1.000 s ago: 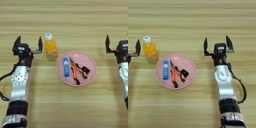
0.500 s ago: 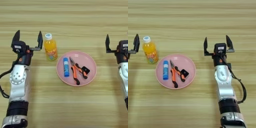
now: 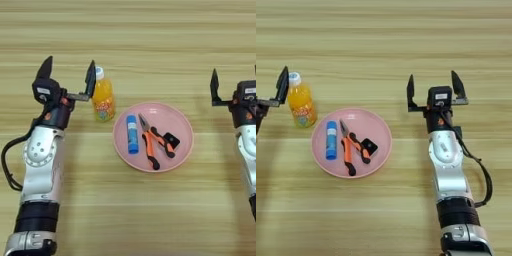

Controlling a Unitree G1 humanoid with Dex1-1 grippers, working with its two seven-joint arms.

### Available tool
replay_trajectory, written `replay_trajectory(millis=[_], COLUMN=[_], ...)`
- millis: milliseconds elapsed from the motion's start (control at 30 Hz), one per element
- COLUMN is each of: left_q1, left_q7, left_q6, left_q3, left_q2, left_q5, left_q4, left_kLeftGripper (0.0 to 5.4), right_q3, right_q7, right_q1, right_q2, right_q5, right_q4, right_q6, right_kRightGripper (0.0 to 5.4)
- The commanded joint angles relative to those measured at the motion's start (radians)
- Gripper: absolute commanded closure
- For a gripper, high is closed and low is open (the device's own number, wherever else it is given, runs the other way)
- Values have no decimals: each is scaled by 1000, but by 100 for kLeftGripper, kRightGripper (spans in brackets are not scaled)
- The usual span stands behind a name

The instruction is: Move the objects on the table

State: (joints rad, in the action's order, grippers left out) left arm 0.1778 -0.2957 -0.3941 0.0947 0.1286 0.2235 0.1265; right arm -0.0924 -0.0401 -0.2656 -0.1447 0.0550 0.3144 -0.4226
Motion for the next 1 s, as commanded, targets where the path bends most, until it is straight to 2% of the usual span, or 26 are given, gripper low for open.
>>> replay_trajectory(millis=[33,133,300,667,1000], left_q1=[-4,-1,11,51,90], left_q7=[-23,-28,-15,10,-12], left_q6=[46,76,139,243,300], left_q3=[-30,-42,-64,-66,-60], left_q2=[10,12,36,64,53], left_q5=[-15,-18,-77,-135,-105], left_q4=[-12,-13,0,38,103], left_kLeftGripper=[0,0,0,0,0], right_q3=[1,3,5,16,18], right_q7=[-7,-8,-10,-19,-23], right_q1=[-16,-15,-15,-10,-11], right_q2=[4,5,7,14,16], right_q5=[4,5,7,9,10], right_q4=[0,0,0,-17,-15], right_q6=[3,2,2,10,7], right_kRightGripper=[5,5,5,5,5])
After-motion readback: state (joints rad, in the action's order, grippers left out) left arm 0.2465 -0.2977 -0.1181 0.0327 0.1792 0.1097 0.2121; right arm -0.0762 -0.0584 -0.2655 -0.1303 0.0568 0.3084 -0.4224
